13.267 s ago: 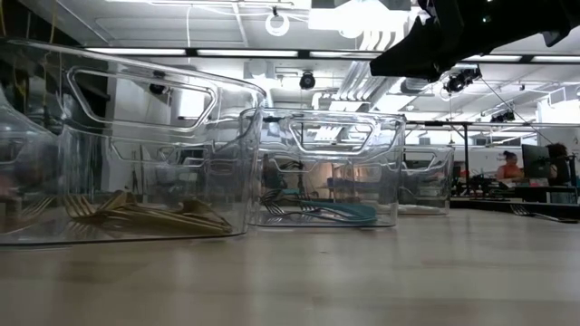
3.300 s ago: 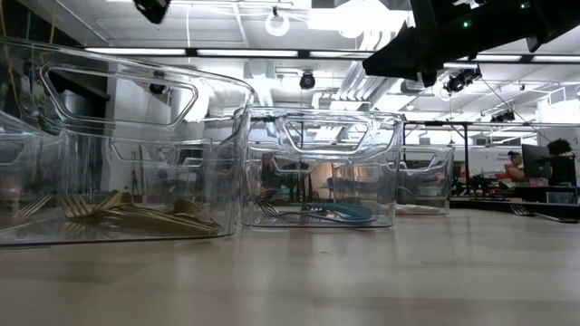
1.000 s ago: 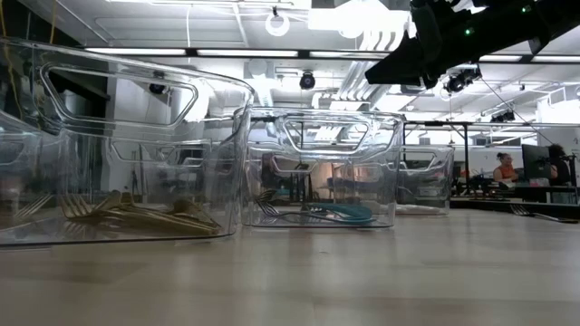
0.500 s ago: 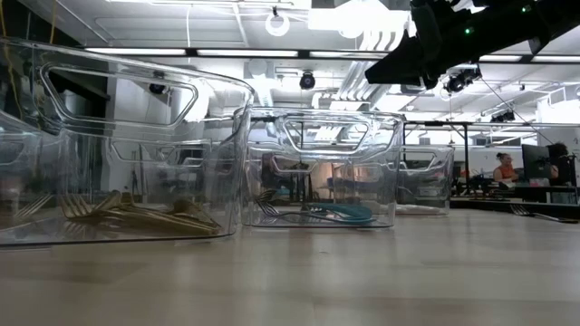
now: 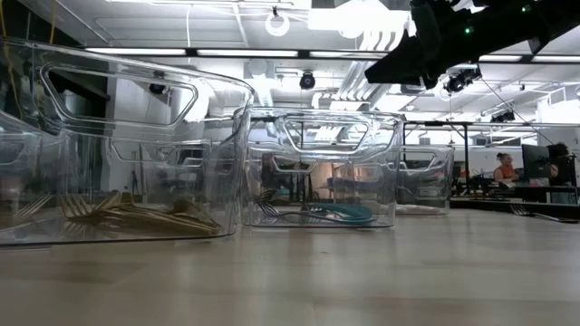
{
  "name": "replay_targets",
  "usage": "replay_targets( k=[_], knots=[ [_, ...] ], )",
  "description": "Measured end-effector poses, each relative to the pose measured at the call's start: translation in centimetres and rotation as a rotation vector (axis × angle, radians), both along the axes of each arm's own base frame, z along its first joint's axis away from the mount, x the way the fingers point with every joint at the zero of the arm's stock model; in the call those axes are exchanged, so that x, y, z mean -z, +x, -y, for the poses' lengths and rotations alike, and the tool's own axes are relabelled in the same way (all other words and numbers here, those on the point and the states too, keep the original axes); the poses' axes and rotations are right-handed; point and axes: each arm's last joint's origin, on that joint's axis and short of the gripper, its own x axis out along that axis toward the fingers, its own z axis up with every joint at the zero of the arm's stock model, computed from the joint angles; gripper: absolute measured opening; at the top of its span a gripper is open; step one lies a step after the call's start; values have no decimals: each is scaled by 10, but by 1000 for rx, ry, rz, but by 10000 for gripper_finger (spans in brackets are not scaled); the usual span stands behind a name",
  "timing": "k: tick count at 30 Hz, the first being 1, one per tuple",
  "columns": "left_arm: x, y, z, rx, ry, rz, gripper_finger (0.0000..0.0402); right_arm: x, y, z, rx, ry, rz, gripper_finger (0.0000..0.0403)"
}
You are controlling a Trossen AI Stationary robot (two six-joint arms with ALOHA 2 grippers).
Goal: Sort silverware by color (type)
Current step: Put the black fork into the top left transparent bin
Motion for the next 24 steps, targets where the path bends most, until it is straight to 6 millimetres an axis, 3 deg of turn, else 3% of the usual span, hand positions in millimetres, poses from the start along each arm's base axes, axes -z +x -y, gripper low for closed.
replay_targets(
  k=[5,10,14,17,20,24],
  knots=[
    [7,28,-30,76,171,123,1,0,0,0,0,0,5,103],
    [37,45,-88,126,144,341,1,-2,0,0,1,3,19,103],
    [56,39,-142,106,76,632,1,-3,1,0,4,26,46,103],
    [67,29,-172,54,30,758,1,-4,1,0,-11,31,58,103],
    [77,25,-189,-25,8,745,1,-6,2,-2,-85,36,73,103],
    [77,25,-197,-74,21,747,1,-10,3,-5,-171,18,103,103]
  ],
)
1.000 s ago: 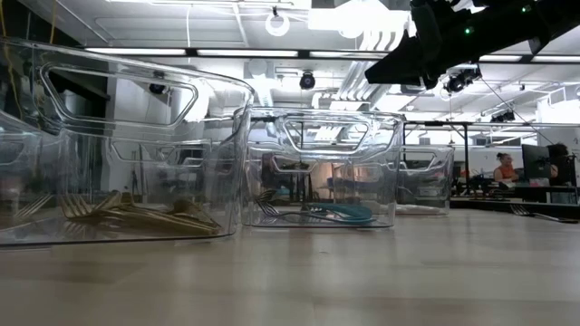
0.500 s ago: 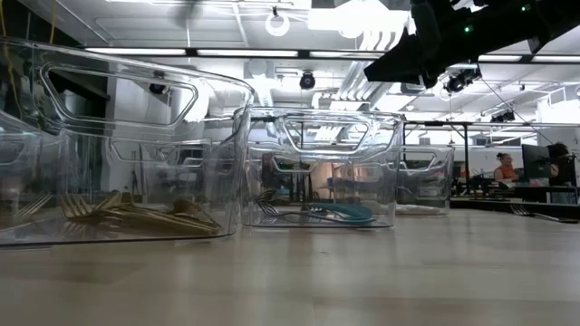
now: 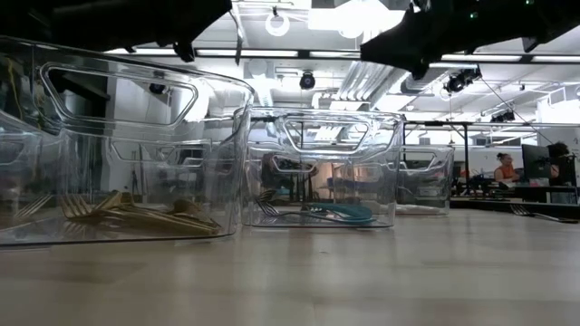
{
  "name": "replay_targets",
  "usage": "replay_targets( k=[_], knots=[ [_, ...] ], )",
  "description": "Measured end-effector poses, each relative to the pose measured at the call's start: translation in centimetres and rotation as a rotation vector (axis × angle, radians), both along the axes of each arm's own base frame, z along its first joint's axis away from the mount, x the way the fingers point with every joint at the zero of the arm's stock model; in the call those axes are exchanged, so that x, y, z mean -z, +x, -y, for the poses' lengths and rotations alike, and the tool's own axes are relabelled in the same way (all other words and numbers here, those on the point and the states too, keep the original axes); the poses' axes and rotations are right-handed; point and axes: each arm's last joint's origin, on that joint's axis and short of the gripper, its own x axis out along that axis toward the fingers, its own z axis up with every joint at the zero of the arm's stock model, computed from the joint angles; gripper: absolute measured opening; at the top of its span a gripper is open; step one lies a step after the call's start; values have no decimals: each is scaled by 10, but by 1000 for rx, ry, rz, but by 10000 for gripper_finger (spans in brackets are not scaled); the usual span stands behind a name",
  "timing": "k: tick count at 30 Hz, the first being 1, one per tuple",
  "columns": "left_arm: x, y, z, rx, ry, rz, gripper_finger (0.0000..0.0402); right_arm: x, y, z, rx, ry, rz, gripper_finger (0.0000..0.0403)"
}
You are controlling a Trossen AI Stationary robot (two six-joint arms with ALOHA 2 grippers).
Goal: Sort silverware by color (type)
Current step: Put the black fork into the top left transparent bin
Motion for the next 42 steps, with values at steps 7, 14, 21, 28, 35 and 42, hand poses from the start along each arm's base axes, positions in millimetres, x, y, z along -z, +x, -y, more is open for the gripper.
replay_targets(
  k=[7,14,21,28,35,42],
  knots=[
    [0,0,-6,-38,-6,2,1,-3,0,0,-8,-10,25,103],
    [2,1,-8,-48,-22,-16,1,-2,0,0,-8,-5,24,103],
    [2,1,-8,-48,-21,-16,1,-2,0,0,-8,-5,23,103],
    [2,1,-8,-54,-5,-17,1,-2,0,0,-4,-11,20,103],
    [5,0,-28,-343,-103,-45,1,7,-1,0,9,74,-50,103],
    [27,-5,-81,-655,-293,-240,1,18,-3,0,44,213,-132,103]
  ],
)
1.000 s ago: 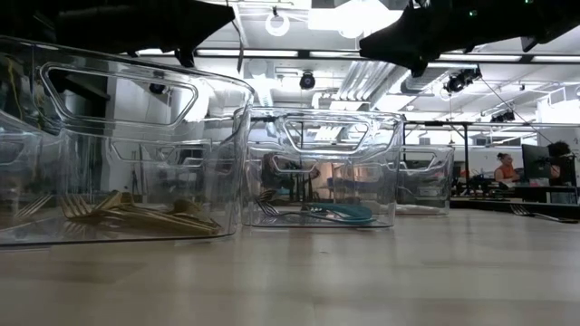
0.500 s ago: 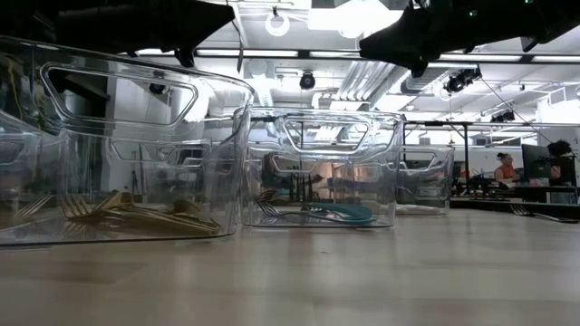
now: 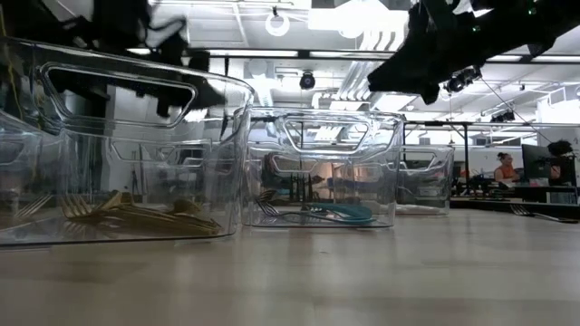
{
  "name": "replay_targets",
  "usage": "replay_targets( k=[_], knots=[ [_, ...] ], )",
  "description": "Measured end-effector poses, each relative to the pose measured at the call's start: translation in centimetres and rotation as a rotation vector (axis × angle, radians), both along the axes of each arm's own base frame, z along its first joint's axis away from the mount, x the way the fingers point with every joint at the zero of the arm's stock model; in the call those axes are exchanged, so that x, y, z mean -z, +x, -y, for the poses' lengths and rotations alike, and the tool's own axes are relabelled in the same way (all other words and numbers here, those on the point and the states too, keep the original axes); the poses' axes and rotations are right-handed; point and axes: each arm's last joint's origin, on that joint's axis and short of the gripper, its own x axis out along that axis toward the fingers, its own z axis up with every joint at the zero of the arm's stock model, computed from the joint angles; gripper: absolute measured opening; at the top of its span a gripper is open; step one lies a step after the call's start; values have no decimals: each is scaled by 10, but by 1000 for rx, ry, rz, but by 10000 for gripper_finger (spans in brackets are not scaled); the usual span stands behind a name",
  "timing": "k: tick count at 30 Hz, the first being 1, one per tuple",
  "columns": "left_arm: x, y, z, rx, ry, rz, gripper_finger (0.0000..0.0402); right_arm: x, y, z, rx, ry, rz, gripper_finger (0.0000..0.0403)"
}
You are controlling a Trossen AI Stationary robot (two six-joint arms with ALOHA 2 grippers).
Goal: Sort silverware by color (type)
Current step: Put the black fork into the top left transparent bin
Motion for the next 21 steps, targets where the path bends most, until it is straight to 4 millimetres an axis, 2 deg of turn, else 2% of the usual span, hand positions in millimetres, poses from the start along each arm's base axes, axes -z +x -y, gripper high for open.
replay_targets(
  k=[4,8,14,21],
  knots=[
    [6,-3,-23,-112,-109,-139,1,2,-1,0,11,39,-12,103],
    [6,-4,-34,-166,-173,-238,1,4,-1,0,20,63,-28,103],
    [7,-6,-38,-203,-242,-335,1,10,1,0,26,69,-63,103],
    [9,-8,-38,-225,-305,-407,1,24,14,-1,26,66,-89,103]
  ],
)
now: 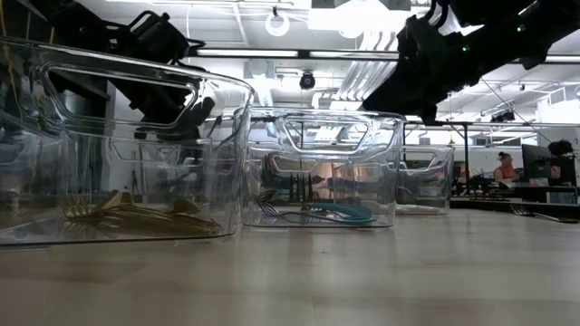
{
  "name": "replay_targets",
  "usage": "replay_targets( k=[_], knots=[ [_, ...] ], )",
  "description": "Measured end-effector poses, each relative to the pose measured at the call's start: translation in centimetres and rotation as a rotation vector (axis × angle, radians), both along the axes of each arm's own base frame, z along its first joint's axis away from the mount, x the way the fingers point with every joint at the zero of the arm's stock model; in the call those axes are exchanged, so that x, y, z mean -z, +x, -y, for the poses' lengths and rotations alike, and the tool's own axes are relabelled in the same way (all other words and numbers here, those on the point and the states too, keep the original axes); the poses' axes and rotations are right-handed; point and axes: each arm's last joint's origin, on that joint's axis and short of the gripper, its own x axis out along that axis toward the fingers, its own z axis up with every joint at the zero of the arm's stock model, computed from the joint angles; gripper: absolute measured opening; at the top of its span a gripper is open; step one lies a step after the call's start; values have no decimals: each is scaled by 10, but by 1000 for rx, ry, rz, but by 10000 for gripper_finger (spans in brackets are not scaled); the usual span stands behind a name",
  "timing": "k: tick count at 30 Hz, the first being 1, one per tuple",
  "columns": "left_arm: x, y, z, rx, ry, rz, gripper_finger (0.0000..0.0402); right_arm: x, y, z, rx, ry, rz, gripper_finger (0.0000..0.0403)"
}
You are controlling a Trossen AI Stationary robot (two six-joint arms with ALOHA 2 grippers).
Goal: Sort silverware by color (type)
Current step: Put the black fork into the top left transparent bin
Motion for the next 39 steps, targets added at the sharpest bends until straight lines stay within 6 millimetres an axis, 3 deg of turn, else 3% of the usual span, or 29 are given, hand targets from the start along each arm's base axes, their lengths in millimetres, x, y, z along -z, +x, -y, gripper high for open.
replay_targets(
  k=[10,25,30,39],
  knots=[
    [1,0,1,26,-7,-12,10,2,5,1,10,-39,16,103],
    [-5,7,6,63,58,18,103,3,5,1,14,-42,9,103],
    [-18,19,13,228,122,143,124,3,5,1,7,-58,7,103],
    [-41,31,41,728,255,492,126,-19,-5,-15,-74,-209,85,103]
  ],
)
